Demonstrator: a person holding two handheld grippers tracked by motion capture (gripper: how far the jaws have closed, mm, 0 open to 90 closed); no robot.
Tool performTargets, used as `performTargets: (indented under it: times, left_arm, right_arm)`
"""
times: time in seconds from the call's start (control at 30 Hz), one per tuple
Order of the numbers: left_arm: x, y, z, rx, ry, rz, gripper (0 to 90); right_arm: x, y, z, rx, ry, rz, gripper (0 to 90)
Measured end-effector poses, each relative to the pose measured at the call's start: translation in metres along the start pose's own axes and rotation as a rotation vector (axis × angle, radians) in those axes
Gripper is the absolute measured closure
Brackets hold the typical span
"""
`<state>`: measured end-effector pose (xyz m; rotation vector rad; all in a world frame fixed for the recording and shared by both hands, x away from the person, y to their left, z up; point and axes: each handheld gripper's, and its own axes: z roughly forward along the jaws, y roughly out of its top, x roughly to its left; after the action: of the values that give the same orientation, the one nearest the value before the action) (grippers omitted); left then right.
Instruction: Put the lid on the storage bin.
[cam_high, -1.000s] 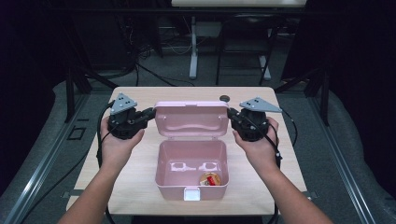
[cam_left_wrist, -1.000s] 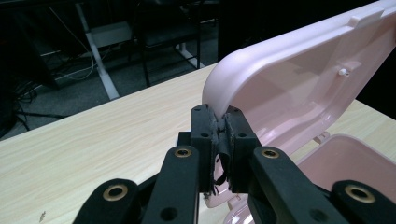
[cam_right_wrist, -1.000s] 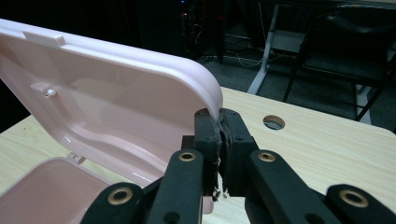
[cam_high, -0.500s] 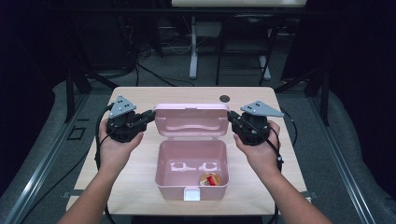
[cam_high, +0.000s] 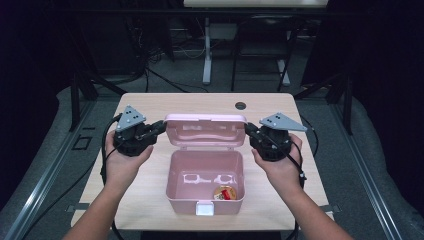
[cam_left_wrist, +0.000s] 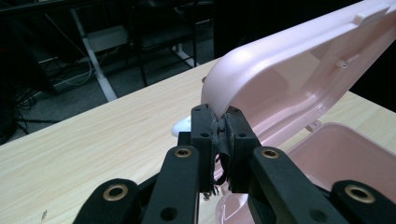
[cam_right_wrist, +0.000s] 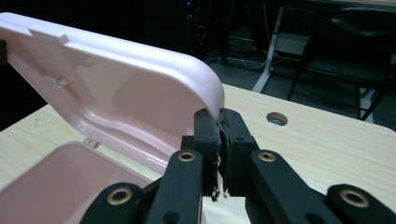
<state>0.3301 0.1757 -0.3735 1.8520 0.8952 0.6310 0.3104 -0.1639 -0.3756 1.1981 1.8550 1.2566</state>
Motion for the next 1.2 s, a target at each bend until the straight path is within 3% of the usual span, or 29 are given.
performTargets:
  times: [0.77,1.2]
  left_arm:
    - [-0.008,-0.014,-0.017,0.012,-0.041,0.004,83.5]
    - [-0.015,-0.026,-0.027,0.010,-0.062,0.004,83.2]
  right_arm:
    - [0.009,-0.016,-0.020,0.002,0.030,-0.035,84.5]
    - [0.014,-0.030,-0.030,-0.001,0.053,-0.025,83.3]
